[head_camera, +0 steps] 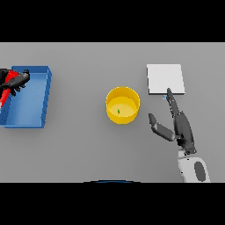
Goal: Pick up the red beaker and tilt it to pour out 1 green nut into yellow bowl. Pick up the yellow bowl and place it on the metallic measuring scale.
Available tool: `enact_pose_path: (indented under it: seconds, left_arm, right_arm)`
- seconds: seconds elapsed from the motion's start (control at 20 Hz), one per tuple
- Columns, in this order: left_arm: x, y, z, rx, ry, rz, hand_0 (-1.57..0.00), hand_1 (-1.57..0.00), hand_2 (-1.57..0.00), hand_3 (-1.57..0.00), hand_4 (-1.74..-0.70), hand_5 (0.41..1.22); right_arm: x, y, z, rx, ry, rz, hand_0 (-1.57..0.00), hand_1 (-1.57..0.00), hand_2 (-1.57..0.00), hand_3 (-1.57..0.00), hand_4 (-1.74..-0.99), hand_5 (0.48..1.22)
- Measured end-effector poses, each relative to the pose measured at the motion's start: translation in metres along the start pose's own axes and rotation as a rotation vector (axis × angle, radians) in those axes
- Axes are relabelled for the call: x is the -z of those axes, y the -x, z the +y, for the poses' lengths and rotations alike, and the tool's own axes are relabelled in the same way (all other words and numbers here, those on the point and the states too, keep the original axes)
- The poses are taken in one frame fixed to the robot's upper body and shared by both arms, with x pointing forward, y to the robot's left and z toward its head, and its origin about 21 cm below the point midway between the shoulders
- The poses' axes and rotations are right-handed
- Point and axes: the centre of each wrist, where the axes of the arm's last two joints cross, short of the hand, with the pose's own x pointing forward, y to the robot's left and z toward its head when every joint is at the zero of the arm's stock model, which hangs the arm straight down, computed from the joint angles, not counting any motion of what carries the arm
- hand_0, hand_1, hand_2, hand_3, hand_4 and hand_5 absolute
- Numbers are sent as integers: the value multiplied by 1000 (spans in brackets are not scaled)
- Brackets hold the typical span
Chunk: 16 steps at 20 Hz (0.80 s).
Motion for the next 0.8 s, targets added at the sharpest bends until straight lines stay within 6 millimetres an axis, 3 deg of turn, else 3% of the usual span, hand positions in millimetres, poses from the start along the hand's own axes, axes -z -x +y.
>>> enact_pose_path:
  seconds: [0.15, 0.3, 0.6, 0.8]
  left_arm:
    - [-5, 3, 5, 16, 75, 15, -513, -452, -429, -361, -785, 656]
    - [-1, 5, 2, 101, 67, 13, -262, -231, -219, -185, -741, 648]
    - [7, 1, -4, 106, -1, -8, -68, -60, -57, -48, -708, 658]
    - [6, 5, -6, 73, -30, -76, -27, -24, -23, -19, -713, 685]
  right_arm:
    - [-1, -3, -6, -4, 11, -14, 1, 1, 1, 1, -1147, 680]
    - [-1, 0, -2, 3, 1, -10, 1, 1, 1, 1, -1156, 690]
    - [0, -7, -7, -24, 13, 5, 1, 1, 1, 1, -1175, 672]
    - [5, -14, -3, -116, -77, -24, 1, 1, 1, 1, -1137, 717]
